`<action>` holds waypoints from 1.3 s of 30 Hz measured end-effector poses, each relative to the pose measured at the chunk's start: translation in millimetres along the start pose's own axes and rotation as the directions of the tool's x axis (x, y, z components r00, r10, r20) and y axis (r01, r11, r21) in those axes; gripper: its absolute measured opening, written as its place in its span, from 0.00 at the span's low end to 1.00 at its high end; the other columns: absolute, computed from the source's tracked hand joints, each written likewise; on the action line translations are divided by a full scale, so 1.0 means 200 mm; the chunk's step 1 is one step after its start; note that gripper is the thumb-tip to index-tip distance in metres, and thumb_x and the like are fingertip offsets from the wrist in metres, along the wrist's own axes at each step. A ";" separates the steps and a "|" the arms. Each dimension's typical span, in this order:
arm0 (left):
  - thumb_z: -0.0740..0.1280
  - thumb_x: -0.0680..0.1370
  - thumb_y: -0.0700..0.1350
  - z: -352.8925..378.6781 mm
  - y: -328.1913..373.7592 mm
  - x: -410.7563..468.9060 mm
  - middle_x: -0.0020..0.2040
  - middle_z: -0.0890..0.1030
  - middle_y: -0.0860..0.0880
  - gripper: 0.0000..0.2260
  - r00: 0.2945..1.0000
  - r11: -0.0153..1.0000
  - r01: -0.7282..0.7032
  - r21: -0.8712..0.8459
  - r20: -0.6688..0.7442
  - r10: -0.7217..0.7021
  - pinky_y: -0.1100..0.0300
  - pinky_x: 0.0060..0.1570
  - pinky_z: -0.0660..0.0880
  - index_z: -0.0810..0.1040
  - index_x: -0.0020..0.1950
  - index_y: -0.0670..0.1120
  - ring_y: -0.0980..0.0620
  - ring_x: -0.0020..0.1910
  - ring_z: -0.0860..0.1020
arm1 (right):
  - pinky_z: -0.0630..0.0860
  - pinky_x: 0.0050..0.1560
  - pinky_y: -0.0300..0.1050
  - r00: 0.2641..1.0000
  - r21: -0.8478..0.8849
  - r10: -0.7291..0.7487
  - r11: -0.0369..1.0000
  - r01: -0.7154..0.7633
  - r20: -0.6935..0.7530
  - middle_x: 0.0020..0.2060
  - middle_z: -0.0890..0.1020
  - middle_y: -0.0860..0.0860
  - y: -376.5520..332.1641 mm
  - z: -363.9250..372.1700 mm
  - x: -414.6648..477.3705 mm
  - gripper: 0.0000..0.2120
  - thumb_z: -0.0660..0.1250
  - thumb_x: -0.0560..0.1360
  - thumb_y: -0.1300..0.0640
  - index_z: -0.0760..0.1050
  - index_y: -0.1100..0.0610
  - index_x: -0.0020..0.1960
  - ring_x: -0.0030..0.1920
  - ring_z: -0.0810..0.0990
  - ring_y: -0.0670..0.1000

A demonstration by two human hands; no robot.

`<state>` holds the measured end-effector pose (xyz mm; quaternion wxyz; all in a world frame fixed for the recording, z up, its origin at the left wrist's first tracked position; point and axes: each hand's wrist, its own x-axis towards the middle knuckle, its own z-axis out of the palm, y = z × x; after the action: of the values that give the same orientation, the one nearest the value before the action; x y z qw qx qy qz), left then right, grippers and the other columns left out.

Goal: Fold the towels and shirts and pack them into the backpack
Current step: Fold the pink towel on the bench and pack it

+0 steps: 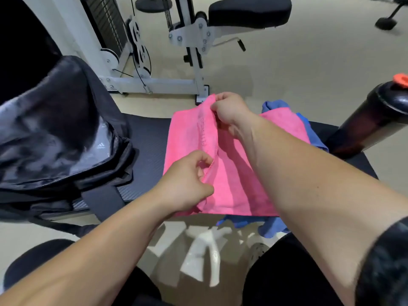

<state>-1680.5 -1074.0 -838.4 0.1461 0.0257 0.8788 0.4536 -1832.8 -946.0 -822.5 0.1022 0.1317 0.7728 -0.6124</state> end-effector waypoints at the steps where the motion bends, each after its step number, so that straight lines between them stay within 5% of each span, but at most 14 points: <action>1: 0.70 0.68 0.34 0.06 0.03 0.02 0.34 0.71 0.54 0.21 1.000 1.000 -0.002 -0.010 0.025 0.003 0.68 0.28 0.64 0.75 0.57 0.51 0.58 0.26 0.67 | 0.67 0.29 0.43 1.000 -0.006 -0.005 1.000 0.005 0.007 0.31 0.75 0.57 0.01 -0.07 0.01 0.15 0.57 0.74 0.72 0.75 0.58 0.36 0.27 0.72 0.52; 7: 0.69 0.69 0.32 0.33 0.19 0.10 0.35 0.71 0.51 0.22 0.996 0.995 -0.030 -0.097 0.085 0.038 0.63 0.28 0.68 0.74 0.59 0.51 0.55 0.28 0.69 | 0.68 0.26 0.41 0.993 -0.171 -0.091 0.982 0.078 -0.070 0.35 0.76 0.54 0.05 -0.37 0.07 0.16 0.62 0.74 0.67 0.72 0.50 0.56 0.27 0.72 0.52; 12: 0.68 0.68 0.31 0.49 0.25 0.16 0.37 0.75 0.49 0.27 0.988 0.995 0.022 -0.100 0.154 -0.006 0.55 0.30 0.78 0.73 0.65 0.49 0.53 0.29 0.74 | 0.71 0.30 0.35 0.987 -0.289 -0.143 0.950 0.116 -0.072 0.31 0.79 0.47 0.18 -0.50 0.08 0.14 0.64 0.73 0.71 0.80 0.53 0.41 0.30 0.74 0.46; 15: 0.68 0.68 0.30 0.56 0.25 0.16 0.38 0.76 0.47 0.30 0.976 0.993 0.082 -0.084 0.208 -0.063 0.60 0.25 0.72 0.72 0.69 0.49 0.54 0.27 0.73 | 0.74 0.46 0.29 0.996 -0.391 -0.073 0.916 0.087 0.049 0.47 0.85 0.49 0.27 -0.54 0.06 0.15 0.68 0.73 0.70 0.83 0.58 0.56 0.46 0.81 0.45; 18: 0.67 0.67 0.30 0.59 0.24 0.16 0.38 0.76 0.46 0.32 0.972 0.990 0.109 -0.086 0.217 -0.089 0.57 0.26 0.73 0.72 0.69 0.49 0.52 0.26 0.73 | 0.67 0.57 0.27 0.984 -0.436 -0.113 0.886 0.161 0.134 0.66 0.79 0.51 0.30 -0.56 0.04 0.27 0.71 0.72 0.69 0.76 0.59 0.70 0.63 0.77 0.46; 20: 0.67 0.67 0.29 0.58 0.26 0.17 0.38 0.76 0.46 0.32 0.977 0.992 0.086 -0.091 0.202 -0.066 0.58 0.25 0.73 0.72 0.69 0.49 0.51 0.26 0.73 | 0.66 0.51 0.20 0.972 -0.414 -0.173 0.882 0.224 0.158 0.65 0.79 0.48 0.27 -0.59 0.02 0.30 0.70 0.73 0.69 0.72 0.56 0.73 0.60 0.78 0.39; 23: 0.67 0.68 0.28 0.57 0.29 0.17 0.39 0.74 0.47 0.31 0.987 0.991 0.034 -0.127 0.160 -0.013 0.62 0.24 0.71 0.72 0.68 0.49 0.53 0.26 0.73 | 0.68 0.42 0.20 0.963 -0.421 -0.250 0.866 0.269 0.100 0.52 0.81 0.40 0.22 -0.65 0.02 0.30 0.69 0.73 0.64 0.73 0.47 0.72 0.41 0.78 0.29; 26: 0.67 0.70 0.29 0.58 0.31 0.19 0.41 0.76 0.48 0.29 0.985 0.986 0.042 -0.163 0.171 -0.013 0.62 0.26 0.73 0.72 0.68 0.50 0.50 0.28 0.76 | 0.78 0.56 0.47 0.951 -0.644 -0.298 0.712 0.281 0.085 0.53 0.83 0.45 0.22 -0.68 0.05 0.21 0.69 0.67 0.54 0.79 0.49 0.61 0.52 0.82 0.53; 28: 0.71 0.72 0.35 0.60 0.29 0.19 0.41 0.80 0.49 0.27 0.978 0.989 0.058 -0.138 0.208 -0.028 0.60 0.30 0.74 0.71 0.69 0.50 0.50 0.31 0.79 | 0.76 0.57 0.52 0.952 -0.851 -0.259 0.451 0.268 0.163 0.58 0.78 0.51 0.23 -0.69 0.04 0.15 0.68 0.67 0.49 0.77 0.52 0.53 0.57 0.79 0.59; 31: 0.71 0.75 0.45 0.59 0.25 0.20 0.40 0.80 0.53 0.21 0.987 1.000 0.020 0.019 0.158 -0.023 0.61 0.39 0.72 0.74 0.68 0.50 0.54 0.36 0.78 | 0.70 0.60 0.54 0.953 -0.956 -0.242 0.182 0.231 0.184 0.66 0.71 0.54 0.28 -0.66 -0.01 0.20 0.68 0.73 0.46 0.76 0.53 0.62 0.64 0.72 0.61; 34: 0.67 0.75 0.40 0.48 0.18 0.20 0.36 0.78 0.54 0.11 1.000 0.996 -0.001 0.095 0.008 0.000 0.61 0.40 0.70 0.80 0.57 0.50 0.52 0.36 0.76 | 0.69 0.61 0.54 0.884 -0.939 -0.405 0.139 0.314 0.235 0.67 0.72 0.54 0.29 -0.56 -0.07 0.19 0.64 0.76 0.45 0.77 0.53 0.63 0.65 0.70 0.60; 39: 0.69 0.74 0.45 0.21 -0.01 0.15 0.35 0.79 0.54 0.01 0.960 0.931 0.114 0.346 -0.278 -0.014 0.56 0.42 0.73 0.80 0.43 0.50 0.48 0.41 0.79 | 0.66 0.66 0.54 0.831 -0.832 -0.318 0.179 0.524 0.455 0.70 0.71 0.54 0.29 -0.31 -0.15 0.25 0.61 0.78 0.39 0.72 0.49 0.71 0.68 0.69 0.59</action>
<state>-1696.7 -1037.9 -870.1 0.0321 -0.0392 0.9588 0.2797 -1785.1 -875.8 -851.1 0.0537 -0.2268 0.9706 -0.0600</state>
